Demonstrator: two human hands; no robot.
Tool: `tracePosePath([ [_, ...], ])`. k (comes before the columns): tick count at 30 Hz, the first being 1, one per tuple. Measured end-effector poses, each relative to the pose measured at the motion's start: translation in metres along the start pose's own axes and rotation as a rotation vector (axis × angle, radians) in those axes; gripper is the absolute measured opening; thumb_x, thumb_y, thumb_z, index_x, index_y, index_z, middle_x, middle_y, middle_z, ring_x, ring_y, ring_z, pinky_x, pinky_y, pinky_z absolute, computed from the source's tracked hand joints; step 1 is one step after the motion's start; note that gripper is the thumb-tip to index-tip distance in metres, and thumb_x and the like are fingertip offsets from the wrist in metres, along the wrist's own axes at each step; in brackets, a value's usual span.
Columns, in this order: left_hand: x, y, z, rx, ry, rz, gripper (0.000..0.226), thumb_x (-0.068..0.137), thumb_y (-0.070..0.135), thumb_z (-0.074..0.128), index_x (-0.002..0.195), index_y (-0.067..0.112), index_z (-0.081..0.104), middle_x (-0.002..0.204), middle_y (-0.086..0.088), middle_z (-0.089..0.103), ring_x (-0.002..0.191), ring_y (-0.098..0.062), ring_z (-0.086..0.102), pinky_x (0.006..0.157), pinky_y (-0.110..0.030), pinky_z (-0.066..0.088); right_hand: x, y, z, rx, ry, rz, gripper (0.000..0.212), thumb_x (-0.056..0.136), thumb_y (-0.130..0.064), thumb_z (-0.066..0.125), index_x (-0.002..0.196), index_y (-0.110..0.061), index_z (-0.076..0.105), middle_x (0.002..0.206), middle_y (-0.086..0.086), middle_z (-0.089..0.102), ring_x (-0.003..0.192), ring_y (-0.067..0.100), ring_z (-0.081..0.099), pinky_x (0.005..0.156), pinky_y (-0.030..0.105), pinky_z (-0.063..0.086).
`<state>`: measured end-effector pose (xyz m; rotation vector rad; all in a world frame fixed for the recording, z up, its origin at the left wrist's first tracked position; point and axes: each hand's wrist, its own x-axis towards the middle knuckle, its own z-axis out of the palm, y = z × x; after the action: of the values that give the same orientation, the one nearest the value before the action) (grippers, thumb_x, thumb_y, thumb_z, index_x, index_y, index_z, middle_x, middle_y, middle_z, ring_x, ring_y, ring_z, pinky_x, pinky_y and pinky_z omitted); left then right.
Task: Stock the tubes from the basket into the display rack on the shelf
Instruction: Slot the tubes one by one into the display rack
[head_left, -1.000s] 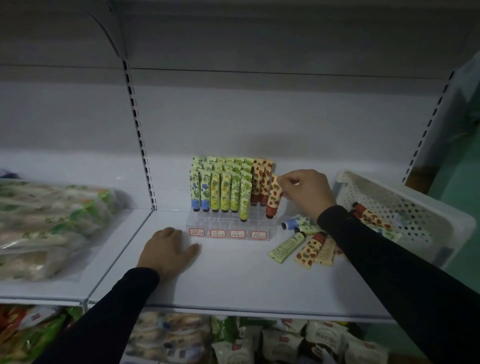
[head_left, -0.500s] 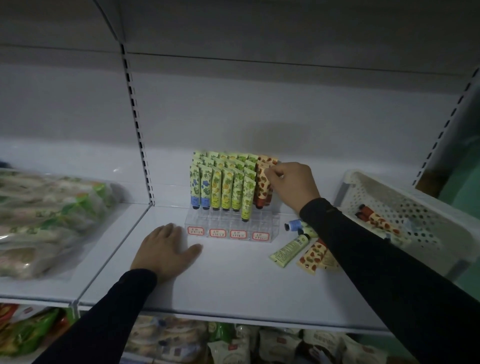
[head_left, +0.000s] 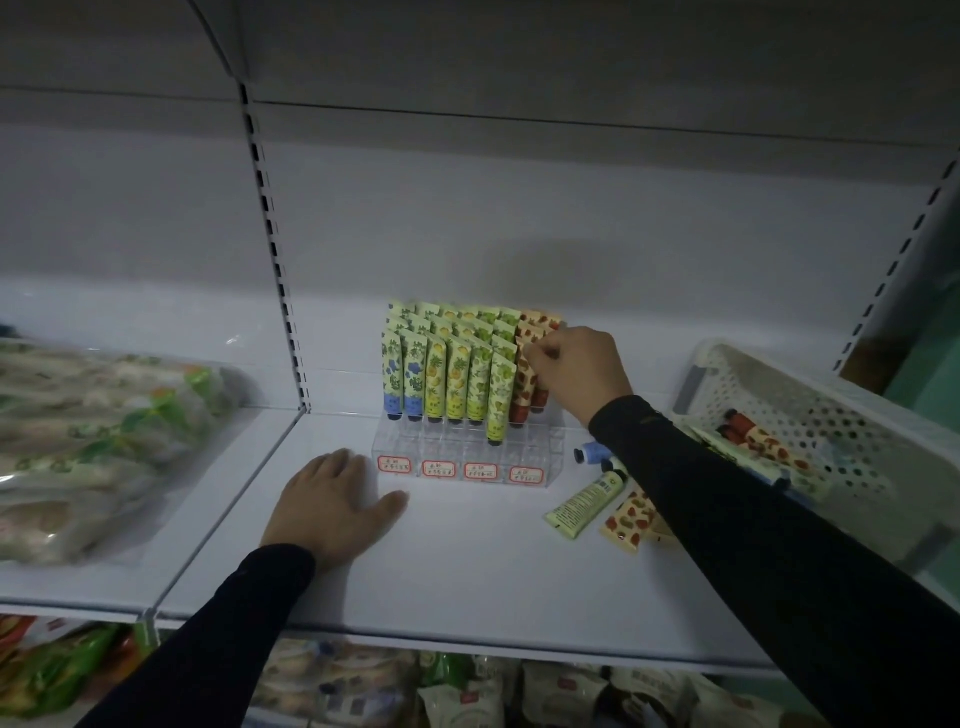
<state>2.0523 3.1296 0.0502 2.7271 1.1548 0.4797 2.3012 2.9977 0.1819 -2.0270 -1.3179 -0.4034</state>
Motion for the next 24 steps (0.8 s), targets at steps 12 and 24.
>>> tracePosePath([
  [12,-0.001,0.0,0.0,-0.01,0.018,0.004,0.058,0.072,0.078,0.029,0.092,0.027,0.046,0.113,0.002,0.057,0.116,-0.021,0.05,0.1,-0.035,0.039,0.009,0.004,0.001,-0.02,-0.025,0.008,0.041,0.093,-0.025,0.059,0.066,0.005,0.066,0.067,0.02,0.064,0.067,0.031,0.058,0.055,0.023,0.024],
  [24,0.0,0.001,0.0,-0.019,0.015,-0.003,0.052,0.074,0.077,0.031,0.087,0.028,0.041,0.107,0.002,0.056,0.112,-0.02,0.051,0.097,-0.035,0.04,0.01,0.004,0.003,-0.061,-0.051,-0.025,0.043,0.095,-0.027,0.057,0.069,0.005,0.067,0.069,0.019,0.065,0.068,0.03,0.058,0.059,0.026,0.025],
])
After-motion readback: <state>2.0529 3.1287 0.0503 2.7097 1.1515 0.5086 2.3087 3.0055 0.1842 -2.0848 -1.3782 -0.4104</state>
